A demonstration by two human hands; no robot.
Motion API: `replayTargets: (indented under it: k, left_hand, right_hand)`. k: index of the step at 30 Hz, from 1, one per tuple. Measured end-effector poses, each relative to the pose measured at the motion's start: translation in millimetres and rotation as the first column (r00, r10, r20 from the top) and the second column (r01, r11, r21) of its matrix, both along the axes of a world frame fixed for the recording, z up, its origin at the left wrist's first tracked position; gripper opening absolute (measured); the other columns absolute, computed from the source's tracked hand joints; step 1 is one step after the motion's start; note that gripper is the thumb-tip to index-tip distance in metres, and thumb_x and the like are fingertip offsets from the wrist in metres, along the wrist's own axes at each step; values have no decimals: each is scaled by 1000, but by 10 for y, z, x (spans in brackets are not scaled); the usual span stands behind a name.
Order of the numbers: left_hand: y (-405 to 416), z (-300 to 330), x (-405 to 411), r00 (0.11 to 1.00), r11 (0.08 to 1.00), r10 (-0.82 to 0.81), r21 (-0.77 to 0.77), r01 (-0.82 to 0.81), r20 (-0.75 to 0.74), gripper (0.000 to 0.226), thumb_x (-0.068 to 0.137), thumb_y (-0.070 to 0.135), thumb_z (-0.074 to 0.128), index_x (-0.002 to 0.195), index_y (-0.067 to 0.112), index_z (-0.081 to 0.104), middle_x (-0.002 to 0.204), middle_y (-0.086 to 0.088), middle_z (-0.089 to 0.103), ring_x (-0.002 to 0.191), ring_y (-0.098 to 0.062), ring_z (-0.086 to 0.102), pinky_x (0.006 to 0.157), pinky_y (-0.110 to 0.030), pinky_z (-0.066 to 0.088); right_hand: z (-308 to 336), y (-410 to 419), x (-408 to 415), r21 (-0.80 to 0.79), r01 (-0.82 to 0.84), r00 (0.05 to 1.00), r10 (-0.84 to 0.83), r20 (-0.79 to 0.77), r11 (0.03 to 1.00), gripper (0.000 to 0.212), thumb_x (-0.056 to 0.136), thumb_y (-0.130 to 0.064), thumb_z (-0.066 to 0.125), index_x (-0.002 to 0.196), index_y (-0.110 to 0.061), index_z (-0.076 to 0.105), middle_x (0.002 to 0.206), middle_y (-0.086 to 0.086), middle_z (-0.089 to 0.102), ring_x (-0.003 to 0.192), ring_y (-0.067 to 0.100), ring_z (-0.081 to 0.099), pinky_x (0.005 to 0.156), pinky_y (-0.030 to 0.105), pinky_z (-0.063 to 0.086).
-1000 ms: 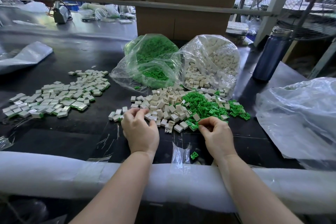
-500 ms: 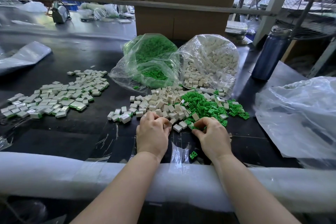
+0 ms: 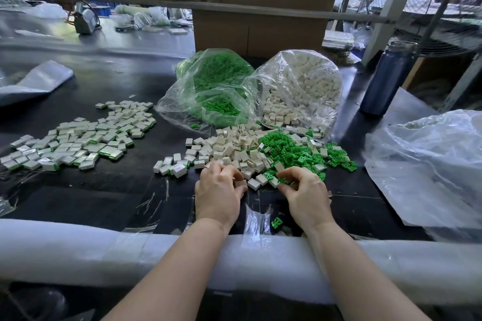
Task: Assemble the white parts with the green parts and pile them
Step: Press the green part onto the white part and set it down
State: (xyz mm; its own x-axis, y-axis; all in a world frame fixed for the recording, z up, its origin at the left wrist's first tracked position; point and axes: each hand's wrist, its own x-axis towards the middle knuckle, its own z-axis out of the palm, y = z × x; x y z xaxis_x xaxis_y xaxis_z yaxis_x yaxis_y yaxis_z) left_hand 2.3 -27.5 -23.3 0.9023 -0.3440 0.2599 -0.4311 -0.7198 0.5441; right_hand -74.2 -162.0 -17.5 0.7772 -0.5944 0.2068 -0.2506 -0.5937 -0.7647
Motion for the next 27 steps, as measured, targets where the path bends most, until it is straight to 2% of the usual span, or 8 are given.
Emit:
replayTargets:
  k: [5, 8, 12, 14, 16, 21, 24, 27]
  left_hand:
    - [15, 65, -57, 995, 974, -93, -204, 97, 30, 9, 85, 14, 64, 92, 18, 62, 89, 3, 60, 92, -17, 54, 85, -33, 47]
    - [17, 102, -67, 986, 936, -164, -314, 158, 6, 16, 85, 13, 64, 101, 14, 67, 92, 2, 61, 82, -11, 56, 81, -22, 49]
    - [14, 92, -61, 969, 923, -238, -326, 207, -59, 15, 85, 10, 64, 99, 11, 70, 92, 4, 59, 80, -8, 57, 78, -7, 44]
    - [-1, 82, -63, 959, 925, -263, -311, 218, -109, 18, 87, 10, 62, 103, 10, 69, 94, 2, 57, 82, -13, 60, 82, -11, 46]
    - [-10, 75, -53, 950, 919, -275, -331, 215, -146, 21, 89, 8, 59, 107, 10, 68, 97, -1, 56, 82, -18, 63, 85, -23, 51]
    - [17, 66, -28, 916, 872, -315, -456, 176, -249, 17, 90, 3, 56, 95, 18, 63, 92, -2, 60, 72, -8, 64, 68, -12, 53]
    - [17, 73, -43, 894, 851, -347, -495, 174, -282, 23, 89, 4, 57, 88, 26, 59, 82, 4, 62, 76, -12, 65, 73, -17, 55]
    - [22, 74, -50, 888, 847, -368, -493, 198, -275, 25, 87, 6, 60, 90, 32, 61, 83, 3, 63, 80, -16, 65, 80, -25, 54]
  right_hand:
    - [-1, 0, 10, 15, -11, 999, 11, 43, 1000, 13, 81, -8, 69, 84, -21, 66, 92, -2, 64, 84, 15, 56, 80, 29, 46]
    - [-12, -6, 13, 21, -12, 998, 11, 55, 1000, 12, 81, -9, 69, 83, -21, 66, 88, -3, 63, 80, 14, 55, 75, 27, 45]
    - [-23, -16, 19, 21, -11, 997, 9, 77, 1000, 12, 80, -10, 70, 80, -21, 65, 78, -8, 60, 73, 10, 52, 68, 23, 37]
    - [-22, -22, 17, 28, -16, 996, 14, 88, 999, 13, 80, -10, 70, 79, -22, 64, 74, -11, 58, 70, 7, 51, 66, 22, 36]
    - [-21, -24, 14, 32, -22, 996, 19, 93, 999, 14, 80, -10, 70, 78, -23, 64, 72, -15, 58, 68, 4, 51, 64, 20, 36]
    - [-11, -20, 11, 59, -33, 995, 27, 97, 998, 16, 80, -8, 69, 78, -23, 64, 73, -14, 61, 75, 10, 58, 71, 23, 45]
    - [-4, -20, 9, 86, -45, 994, 35, 107, 995, 16, 80, -7, 70, 78, -21, 65, 74, -12, 62, 75, 9, 59, 73, 20, 47]
    - [7, -14, 8, 131, -86, 988, 68, 140, 988, 12, 80, -6, 71, 80, -17, 66, 77, -11, 64, 75, 6, 60, 74, 16, 47]
